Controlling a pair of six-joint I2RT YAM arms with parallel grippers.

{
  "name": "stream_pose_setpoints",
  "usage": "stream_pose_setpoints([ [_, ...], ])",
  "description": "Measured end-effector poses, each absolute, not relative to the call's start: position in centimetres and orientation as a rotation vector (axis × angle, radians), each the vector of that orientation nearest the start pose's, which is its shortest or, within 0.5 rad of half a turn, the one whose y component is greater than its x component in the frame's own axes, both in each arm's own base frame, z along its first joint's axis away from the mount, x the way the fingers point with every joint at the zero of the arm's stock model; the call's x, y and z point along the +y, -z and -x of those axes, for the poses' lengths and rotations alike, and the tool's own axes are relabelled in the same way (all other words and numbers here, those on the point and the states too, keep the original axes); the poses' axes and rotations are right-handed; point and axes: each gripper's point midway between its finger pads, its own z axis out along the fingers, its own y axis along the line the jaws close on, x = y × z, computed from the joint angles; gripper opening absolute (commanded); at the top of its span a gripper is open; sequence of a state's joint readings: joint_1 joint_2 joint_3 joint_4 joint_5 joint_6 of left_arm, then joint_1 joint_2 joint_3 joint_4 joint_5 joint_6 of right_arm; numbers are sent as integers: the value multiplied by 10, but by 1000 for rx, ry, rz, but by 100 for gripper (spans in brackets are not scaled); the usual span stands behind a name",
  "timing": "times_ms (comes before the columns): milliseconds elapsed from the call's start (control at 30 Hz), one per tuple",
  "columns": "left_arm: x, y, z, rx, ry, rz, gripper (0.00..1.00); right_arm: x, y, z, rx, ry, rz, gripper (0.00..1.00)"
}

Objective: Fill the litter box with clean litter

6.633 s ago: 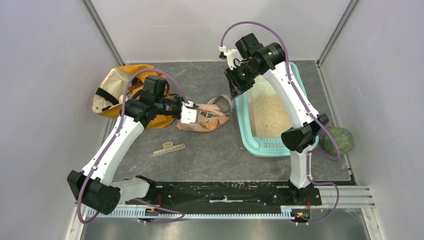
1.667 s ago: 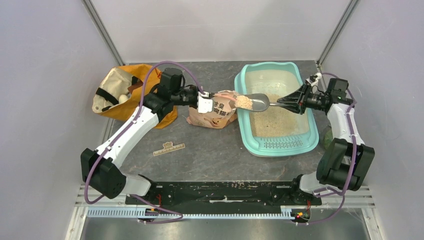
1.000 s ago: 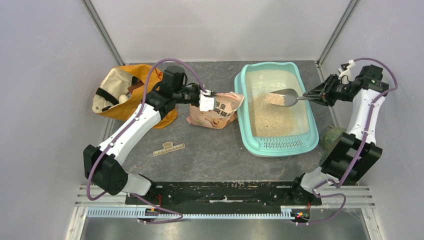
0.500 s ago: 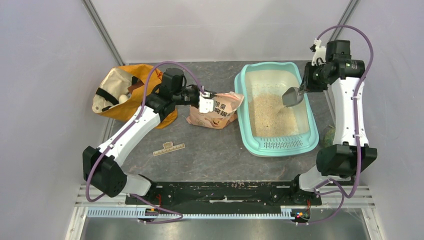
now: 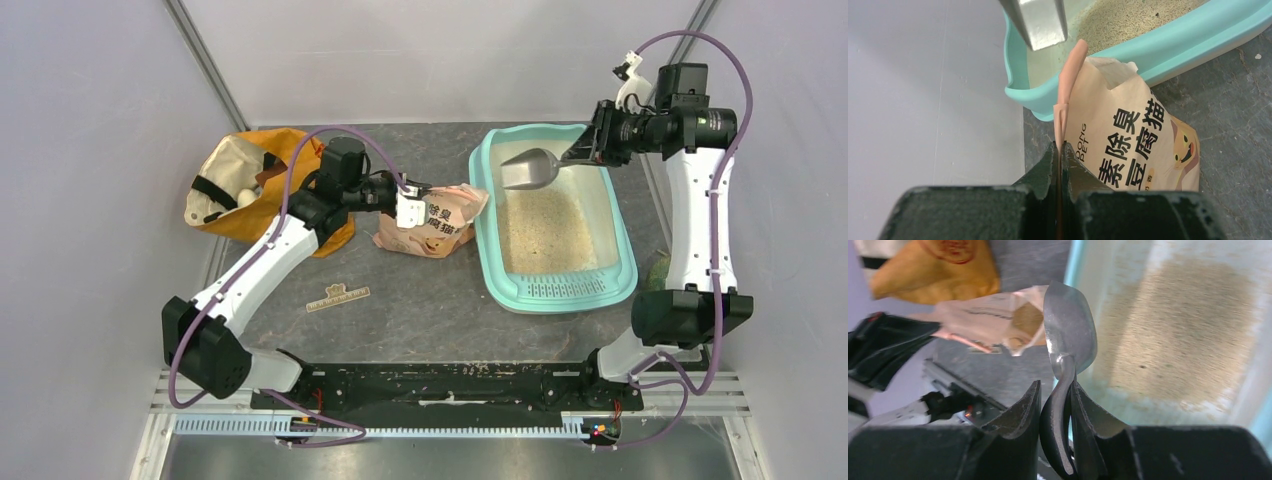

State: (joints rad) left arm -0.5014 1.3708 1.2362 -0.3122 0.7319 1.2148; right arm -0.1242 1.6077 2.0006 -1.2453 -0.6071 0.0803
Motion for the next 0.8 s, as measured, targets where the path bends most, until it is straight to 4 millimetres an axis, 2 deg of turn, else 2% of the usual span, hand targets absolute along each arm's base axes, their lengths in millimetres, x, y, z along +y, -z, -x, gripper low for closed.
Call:
stream_pose_setpoints([
  [167,-279,-288,-326,872,254,-1693,2,95,-347,-351,2291,-925,90,0],
  [400,-278,-288,-325,874,256,-1694,2,128,-343,-347,2295,-1020,176,0],
  [500,-278,-287,-324,874,257,-1694,2,138,-337,-345,2314,-1012,221,0],
  [633,-278,-287,-324,874,257,-1694,2,154,-316,-341,2381,-959,323,0],
  [800,-279,-287,-324,872,259,-1695,2,163,-293,-342,2465,-866,413,0],
])
